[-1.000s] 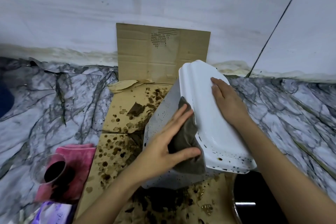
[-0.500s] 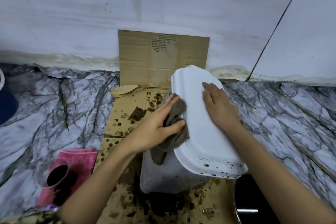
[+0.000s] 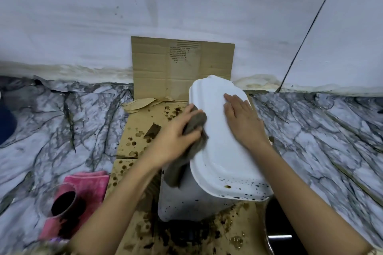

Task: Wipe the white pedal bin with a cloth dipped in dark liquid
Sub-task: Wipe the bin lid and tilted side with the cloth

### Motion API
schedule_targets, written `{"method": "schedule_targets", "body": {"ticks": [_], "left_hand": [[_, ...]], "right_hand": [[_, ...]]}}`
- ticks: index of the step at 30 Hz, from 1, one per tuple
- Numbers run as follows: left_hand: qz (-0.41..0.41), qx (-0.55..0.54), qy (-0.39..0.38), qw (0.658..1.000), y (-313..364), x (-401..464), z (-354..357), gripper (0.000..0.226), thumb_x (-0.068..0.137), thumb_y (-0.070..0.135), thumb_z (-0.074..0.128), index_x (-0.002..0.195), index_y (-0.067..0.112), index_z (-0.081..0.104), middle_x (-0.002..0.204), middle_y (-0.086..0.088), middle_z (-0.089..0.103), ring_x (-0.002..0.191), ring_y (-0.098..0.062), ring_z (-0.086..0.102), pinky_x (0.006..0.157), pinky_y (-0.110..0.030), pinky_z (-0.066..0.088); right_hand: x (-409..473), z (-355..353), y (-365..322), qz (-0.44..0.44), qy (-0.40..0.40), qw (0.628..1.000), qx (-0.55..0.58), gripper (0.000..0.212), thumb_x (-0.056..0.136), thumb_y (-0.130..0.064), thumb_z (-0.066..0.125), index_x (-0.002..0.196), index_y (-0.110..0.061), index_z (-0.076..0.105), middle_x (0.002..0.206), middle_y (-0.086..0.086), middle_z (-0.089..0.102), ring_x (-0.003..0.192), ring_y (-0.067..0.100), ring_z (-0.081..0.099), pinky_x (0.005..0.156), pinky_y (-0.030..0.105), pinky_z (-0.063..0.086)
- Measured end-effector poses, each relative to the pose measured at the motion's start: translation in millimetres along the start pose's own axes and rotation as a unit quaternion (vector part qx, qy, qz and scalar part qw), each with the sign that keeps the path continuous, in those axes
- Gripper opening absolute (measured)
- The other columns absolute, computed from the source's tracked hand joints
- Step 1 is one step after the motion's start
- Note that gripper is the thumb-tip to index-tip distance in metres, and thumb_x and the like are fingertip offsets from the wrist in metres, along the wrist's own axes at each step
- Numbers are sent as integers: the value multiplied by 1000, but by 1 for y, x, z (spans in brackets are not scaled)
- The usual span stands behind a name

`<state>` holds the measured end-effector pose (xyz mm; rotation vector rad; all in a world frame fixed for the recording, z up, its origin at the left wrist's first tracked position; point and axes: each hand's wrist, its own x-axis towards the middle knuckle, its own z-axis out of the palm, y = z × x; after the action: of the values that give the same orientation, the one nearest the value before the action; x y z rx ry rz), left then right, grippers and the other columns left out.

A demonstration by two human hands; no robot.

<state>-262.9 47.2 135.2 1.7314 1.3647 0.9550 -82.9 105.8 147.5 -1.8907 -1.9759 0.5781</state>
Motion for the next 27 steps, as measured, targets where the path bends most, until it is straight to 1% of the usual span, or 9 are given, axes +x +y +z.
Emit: {"method": "schedule_targets", "body": {"ticks": [3,6,9,12,14,17,20,24,27], "left_hand": [[-24,0,35,999,2,24,-8,42,94,13,54,135,18,53,153,6,31,139,-3,29,114,-27,28],[23,31,50,998,5,-6,-2,42,94,16,55,135,20,52,152,9,31,127,-5,40,104,-21,34],[70,31,34,996,9,-69,16,48,89,36,56,136,40,45,150,29,22,119,22,39,102,-3,26],[104,64,49,991,14,-110,36,51,93,46,51,141,45,32,152,34,13,127,20,31,104,-5,27],[60,36,54,996,19,-102,37,48,94,55,37,140,49,27,151,36,8,125,15,31,103,-10,29],[18,22,57,998,16,-47,26,49,94,49,37,140,35,39,154,19,22,135,-1,34,110,-20,31],[31,65,61,996,7,34,7,30,100,20,41,125,9,56,142,-7,47,121,-10,44,88,-9,29],[-63,48,43,996,-8,134,-11,30,100,14,36,113,-3,57,120,-23,60,114,-35,54,97,-37,42],[-112,89,27,989,-11,169,-22,30,99,17,36,102,-2,59,113,-25,62,108,-36,57,90,-38,43]], "right_hand": [[-1,2,-5,-3,-7,1000,1,46,102,-41,21,148,-37,21,158,-14,11,147,9,2,118,48,9],[-1,3,-4,-4,-1,1000,1,46,102,-41,23,147,-39,22,158,-15,13,146,8,4,117,48,11],[-3,0,0,2,7,1000,18,45,101,-42,25,146,-40,26,157,-16,17,146,8,7,116,51,14],[-4,-3,1,7,5,1000,23,45,101,-43,24,146,-40,26,157,-16,16,146,8,6,115,53,14],[-5,-3,0,5,2,1000,17,45,102,-42,23,147,-39,24,157,-16,14,146,8,6,115,52,12],[-6,-3,-1,0,-9,1000,1,46,102,-43,20,148,-40,20,158,-17,11,146,8,2,115,52,10],[-5,2,-1,4,-17,1000,-20,47,102,-45,17,148,-41,15,158,-18,6,147,9,-1,117,51,7],[1,10,-8,1,-17,1000,-27,47,101,-45,16,148,-42,14,159,-17,4,147,11,-4,114,53,5],[2,21,-19,-10,-16,999,-38,46,101,-44,17,148,-42,13,159,-17,3,147,13,-6,112,55,5]]}}
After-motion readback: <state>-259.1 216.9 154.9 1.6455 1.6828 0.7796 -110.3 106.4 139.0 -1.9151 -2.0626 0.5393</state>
